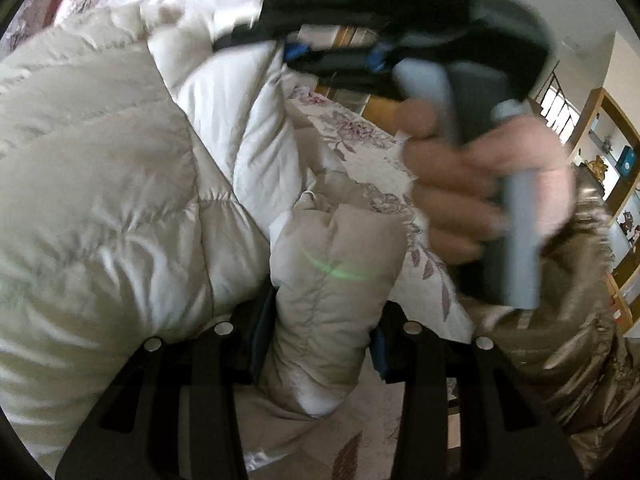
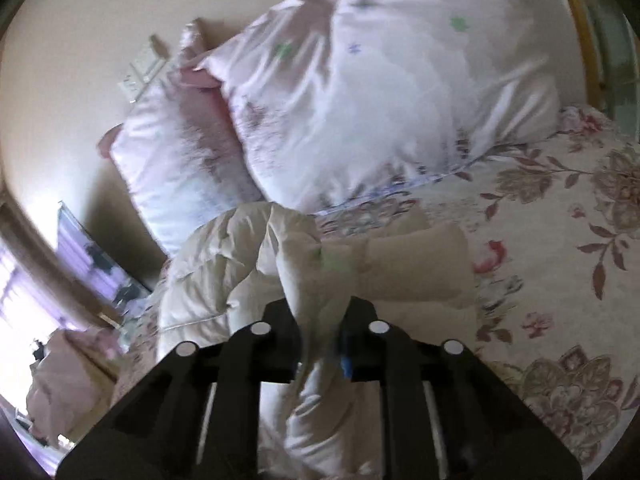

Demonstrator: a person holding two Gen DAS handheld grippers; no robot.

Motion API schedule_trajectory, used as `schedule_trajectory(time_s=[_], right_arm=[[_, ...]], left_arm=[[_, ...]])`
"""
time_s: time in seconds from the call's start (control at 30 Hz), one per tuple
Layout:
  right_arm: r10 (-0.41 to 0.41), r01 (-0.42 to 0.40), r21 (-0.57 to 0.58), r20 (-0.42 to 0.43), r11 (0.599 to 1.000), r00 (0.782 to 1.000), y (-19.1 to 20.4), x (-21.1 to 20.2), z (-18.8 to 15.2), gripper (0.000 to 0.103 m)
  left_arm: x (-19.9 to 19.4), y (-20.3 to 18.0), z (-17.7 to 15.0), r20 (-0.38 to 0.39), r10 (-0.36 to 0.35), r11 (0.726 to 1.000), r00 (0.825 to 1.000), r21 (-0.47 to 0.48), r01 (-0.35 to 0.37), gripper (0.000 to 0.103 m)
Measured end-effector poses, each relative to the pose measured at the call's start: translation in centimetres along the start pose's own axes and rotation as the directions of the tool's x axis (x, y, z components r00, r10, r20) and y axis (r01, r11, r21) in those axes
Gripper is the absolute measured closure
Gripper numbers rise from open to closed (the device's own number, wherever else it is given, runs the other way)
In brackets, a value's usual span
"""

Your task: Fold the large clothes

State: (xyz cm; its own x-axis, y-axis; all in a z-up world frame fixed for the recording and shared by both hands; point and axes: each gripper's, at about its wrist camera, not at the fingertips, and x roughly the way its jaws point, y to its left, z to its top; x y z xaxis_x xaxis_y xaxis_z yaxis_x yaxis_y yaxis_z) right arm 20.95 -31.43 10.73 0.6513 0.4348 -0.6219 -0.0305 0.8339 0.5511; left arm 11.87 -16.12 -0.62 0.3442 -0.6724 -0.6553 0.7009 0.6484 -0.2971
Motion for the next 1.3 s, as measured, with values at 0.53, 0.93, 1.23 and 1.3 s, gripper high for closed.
schedule_trajectory(time_s=[0.53,0.93,1.23,1.3], right_arm=[[-0.129,0.125,0.174,0.015,0.977,0.992,-6.4,2.8,-2.4,0.089],[-0.172,0.186,0.201,-0.087,0.962,0.981,-8.4,4.5,-2.9,0.089],[-0.241,0.247,0.198,-0.054,0.949,0.969,-8.6,1.2,-2.3,0.064],[-0.257,0.248,0.177,0.031,0.952,0.966,-7.6,-1.4,-2.0,0.064]], left_arm=[[-11.8,7.6,5.1,0.226,0.278,0.958,0.934,-0.135,-0.253,0.050],[-7.0,12.7,4.8,0.078,0.322,0.933,0.944,-0.197,-0.302,0.039],[-4.6,15.1,3.9,0.013,0.257,0.935,0.966,-0.255,-0.245,0.028],[-4.5,15.3,3.9,0.011,0.252,0.935,0.968,-0.259,-0.241,0.028]])
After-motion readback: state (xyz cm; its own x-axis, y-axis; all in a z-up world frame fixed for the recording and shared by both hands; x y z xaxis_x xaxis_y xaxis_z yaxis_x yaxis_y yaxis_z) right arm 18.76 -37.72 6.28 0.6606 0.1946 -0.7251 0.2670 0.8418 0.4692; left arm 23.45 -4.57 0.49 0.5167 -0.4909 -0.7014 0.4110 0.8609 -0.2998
